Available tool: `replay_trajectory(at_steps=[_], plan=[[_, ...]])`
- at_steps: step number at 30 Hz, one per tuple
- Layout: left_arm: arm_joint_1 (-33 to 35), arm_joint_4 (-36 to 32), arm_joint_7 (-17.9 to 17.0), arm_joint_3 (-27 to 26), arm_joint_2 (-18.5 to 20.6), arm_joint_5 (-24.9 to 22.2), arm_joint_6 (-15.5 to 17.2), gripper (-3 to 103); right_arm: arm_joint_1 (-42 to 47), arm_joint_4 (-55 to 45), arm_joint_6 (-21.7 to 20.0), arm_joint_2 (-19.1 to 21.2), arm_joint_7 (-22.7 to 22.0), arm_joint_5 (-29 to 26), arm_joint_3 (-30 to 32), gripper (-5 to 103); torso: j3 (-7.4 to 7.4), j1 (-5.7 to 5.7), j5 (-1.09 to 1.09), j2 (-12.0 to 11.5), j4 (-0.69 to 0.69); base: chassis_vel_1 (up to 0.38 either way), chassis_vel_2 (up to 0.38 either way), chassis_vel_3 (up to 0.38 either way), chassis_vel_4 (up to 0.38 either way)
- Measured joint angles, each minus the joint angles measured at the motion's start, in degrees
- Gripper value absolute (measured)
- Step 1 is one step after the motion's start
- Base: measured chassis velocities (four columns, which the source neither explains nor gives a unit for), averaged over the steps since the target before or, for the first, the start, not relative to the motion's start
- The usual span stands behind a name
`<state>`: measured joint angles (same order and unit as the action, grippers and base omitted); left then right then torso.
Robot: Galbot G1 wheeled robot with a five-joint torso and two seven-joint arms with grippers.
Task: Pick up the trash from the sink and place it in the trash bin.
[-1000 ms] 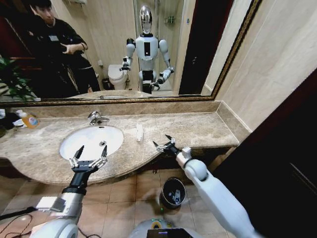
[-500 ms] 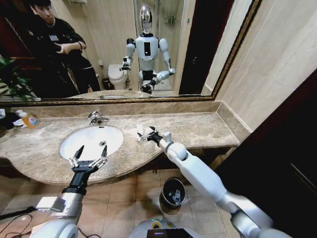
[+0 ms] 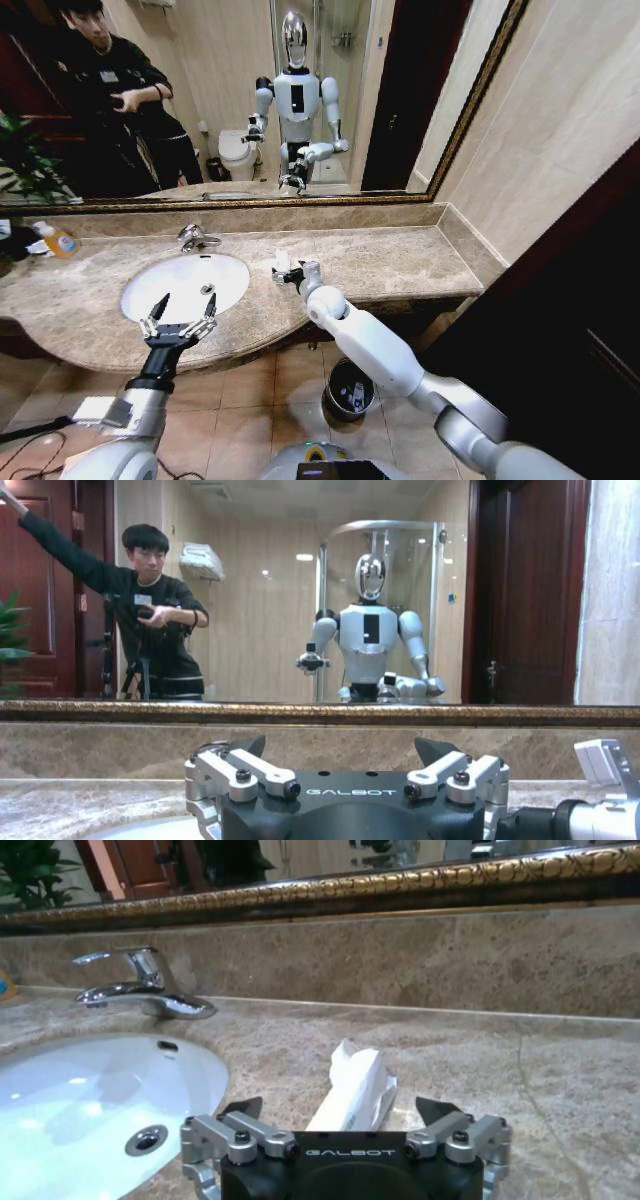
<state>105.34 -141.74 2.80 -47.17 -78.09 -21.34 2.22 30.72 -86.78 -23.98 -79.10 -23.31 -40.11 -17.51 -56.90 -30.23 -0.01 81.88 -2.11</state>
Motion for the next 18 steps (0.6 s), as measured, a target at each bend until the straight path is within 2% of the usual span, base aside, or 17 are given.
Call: replay_trajectory(at_steps=[3,7,8,11,13,14,16,18], plan=[[0.00,0.00,0.00,0.00,0.00,0.00,0.00,100,0.33,0.03,0.00,-0.05,0.00,0.21,-0.19,97,0.00,0.00,0.01,0.00,0.00,0.000,0.000,0.000,0.000],[0.00,0.00,0.00,0.00,0.00,0.00,0.00,100,0.96,0.47,0.31,0.14,-0.10,0.74,-0.42,78,0.00,0.00,0.01,0.00,0.00,0.000,0.000,0.000,0.000],[0.00,0.00,0.00,0.00,0.00,0.00,0.00,100,0.96,0.47,0.31,0.14,-0.10,0.74,-0.42,78,0.00,0.00,0.01,0.00,0.00,0.000,0.000,0.000,0.000],[0.00,0.00,0.00,0.00,0.00,0.00,0.00,100,1.33,0.89,0.74,0.78,0.07,1.79,-0.74,61,0.00,0.00,0.01,0.00,0.00,0.000,0.000,0.000,0.000],[0.00,0.00,0.00,0.00,0.00,0.00,0.00,100,1.38,0.91,0.81,0.94,0.18,2.02,-0.81,61,0.00,0.00,0.01,0.00,0.00,0.000,0.000,0.000,0.000],[0.00,0.00,0.00,0.00,0.00,0.00,0.00,100,1.51,0.90,0.93,1.31,0.38,2.32,-0.98,51,0.00,0.00,0.01,0.00,0.00,0.000,0.000,0.000,0.000],[0.00,0.00,0.00,0.00,0.00,0.00,0.00,100,1.57,0.83,0.93,1.45,0.44,2.35,-1.05,51,0.00,0.00,0.01,0.00,0.00,0.000,0.000,0.000,0.000],[0.00,0.00,0.00,0.00,0.00,0.00,0.00,100,1.64,0.64,1.00,1.64,0.50,2.37,-1.17,40,0.00,0.00,0.01,0.00,0.00,0.000,0.000,0.000,0.000]])
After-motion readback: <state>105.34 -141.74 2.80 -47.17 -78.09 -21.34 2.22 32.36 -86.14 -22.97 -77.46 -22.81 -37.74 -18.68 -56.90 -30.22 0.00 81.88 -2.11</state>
